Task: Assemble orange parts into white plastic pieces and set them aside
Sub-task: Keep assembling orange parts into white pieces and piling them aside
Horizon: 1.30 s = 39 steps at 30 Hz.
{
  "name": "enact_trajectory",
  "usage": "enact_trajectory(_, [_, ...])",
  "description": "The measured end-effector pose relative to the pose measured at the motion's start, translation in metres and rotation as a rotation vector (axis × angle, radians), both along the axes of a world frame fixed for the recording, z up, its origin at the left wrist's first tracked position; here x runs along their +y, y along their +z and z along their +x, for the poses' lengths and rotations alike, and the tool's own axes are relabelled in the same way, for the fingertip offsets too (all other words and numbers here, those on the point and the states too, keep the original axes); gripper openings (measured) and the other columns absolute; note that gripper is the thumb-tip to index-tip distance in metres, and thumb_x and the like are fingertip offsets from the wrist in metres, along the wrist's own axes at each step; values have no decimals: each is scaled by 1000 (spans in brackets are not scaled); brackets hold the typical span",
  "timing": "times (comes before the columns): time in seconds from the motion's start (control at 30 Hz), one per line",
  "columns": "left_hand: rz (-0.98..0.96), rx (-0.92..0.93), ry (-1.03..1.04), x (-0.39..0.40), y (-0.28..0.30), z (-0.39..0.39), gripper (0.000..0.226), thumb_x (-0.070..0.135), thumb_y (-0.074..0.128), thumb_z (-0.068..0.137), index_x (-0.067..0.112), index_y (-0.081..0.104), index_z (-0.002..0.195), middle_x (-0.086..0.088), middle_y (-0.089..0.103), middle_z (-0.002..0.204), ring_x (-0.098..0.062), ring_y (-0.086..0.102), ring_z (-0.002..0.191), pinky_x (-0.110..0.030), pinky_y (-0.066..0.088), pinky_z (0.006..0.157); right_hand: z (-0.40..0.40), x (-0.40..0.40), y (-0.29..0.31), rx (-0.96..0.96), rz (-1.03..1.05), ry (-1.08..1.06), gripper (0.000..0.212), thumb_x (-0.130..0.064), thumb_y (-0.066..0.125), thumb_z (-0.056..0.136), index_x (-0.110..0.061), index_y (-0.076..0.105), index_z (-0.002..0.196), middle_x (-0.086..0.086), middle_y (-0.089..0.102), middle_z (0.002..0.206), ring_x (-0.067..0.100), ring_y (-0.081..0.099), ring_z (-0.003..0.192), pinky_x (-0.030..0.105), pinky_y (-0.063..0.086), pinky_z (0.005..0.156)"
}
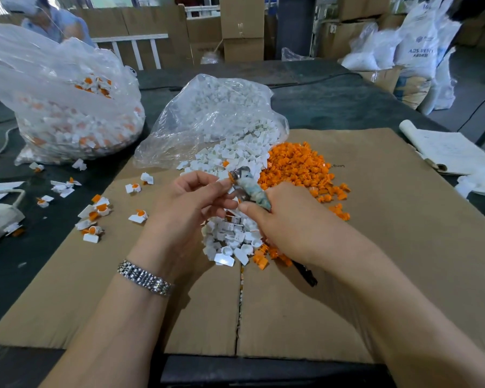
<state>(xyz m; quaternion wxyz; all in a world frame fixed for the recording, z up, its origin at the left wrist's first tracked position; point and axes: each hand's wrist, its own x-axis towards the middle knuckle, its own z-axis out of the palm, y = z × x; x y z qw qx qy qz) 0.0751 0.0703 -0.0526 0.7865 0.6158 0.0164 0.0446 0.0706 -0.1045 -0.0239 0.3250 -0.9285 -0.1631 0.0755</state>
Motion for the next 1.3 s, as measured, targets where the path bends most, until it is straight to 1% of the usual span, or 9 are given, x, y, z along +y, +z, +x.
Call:
enact_trajectory(0.1, [17,-19,-14,1,-2,0,16,14,76,82,3,67,89,-10,73,72,-17,72,65,-18,54,56,0,1,-5,-39,-21,-39,42,-50,50,100,-13,52,78,4,53,68,18,45,53,31,37,47])
enact_trajectory(0.27, [46,-21,-19,-1,-3,1,12,13,67,95,6,70,86,-15,74,78,-22,75,71,-21,58,62,2,-7,-4,6,32,-22,46,-50,51,99,-7,57,82,17,66,75,26,58,56,44,56,60])
enact_trajectory(0.47, [83,-84,18,-2,0,-2,14,16,66,96,4,68,91,-12,72,75,-24,73,70,-24,59,63,7,-27,16,391,345,45,47,-49,52,99,-3,64,103,11,74,78,29,74,72,38,63,68])
enact_trajectory(0.6, [110,-107,18,2,4,-4,12,19,71,93,8,72,87,-14,71,76,-28,74,72,-26,58,64,18,-42,24,205,64,-65,61,-66,45,94,-10,68,96,5,75,76,20,72,68,35,56,67])
enact_trajectory(0.73, [185,-105,43,3,4,-4,16,20,73,93,21,77,78,-11,73,75,-30,75,72,-27,59,64,35,-38,8,-85,-196,-188,45,-56,53,94,-14,55,79,5,57,72,18,53,60,31,37,52])
enact_trajectory(0.9, [197,-73,28,3,2,-3,10,20,75,91,16,77,83,-12,75,77,-29,76,72,-25,59,61,44,-28,-22,-202,-477,-256,59,-67,56,88,-16,55,117,11,53,121,32,53,114,48,43,92])
enact_trajectory(1.03, [276,-86,48,1,-1,-2,11,18,71,95,14,75,85,-9,76,77,-27,77,72,-23,59,61,41,-21,-25,-350,-409,-256,57,-68,54,88,-19,56,119,5,52,122,27,49,116,48,41,94])
enact_trajectory(1.17, [469,-140,105,-4,-4,-2,13,18,67,99,9,70,90,-6,76,74,-20,76,68,-21,59,60,30,-3,-16,-399,-38,-14,31,-56,49,97,-26,54,91,-9,55,91,12,52,83,42,42,87])
enact_trajectory(1.3, [565,-179,103,-7,-3,-3,14,18,64,101,8,68,92,-3,76,76,-13,75,68,-17,56,61,26,5,-19,-394,-137,93,24,-44,40,104,-24,47,93,-10,49,87,14,50,80,40,37,87])
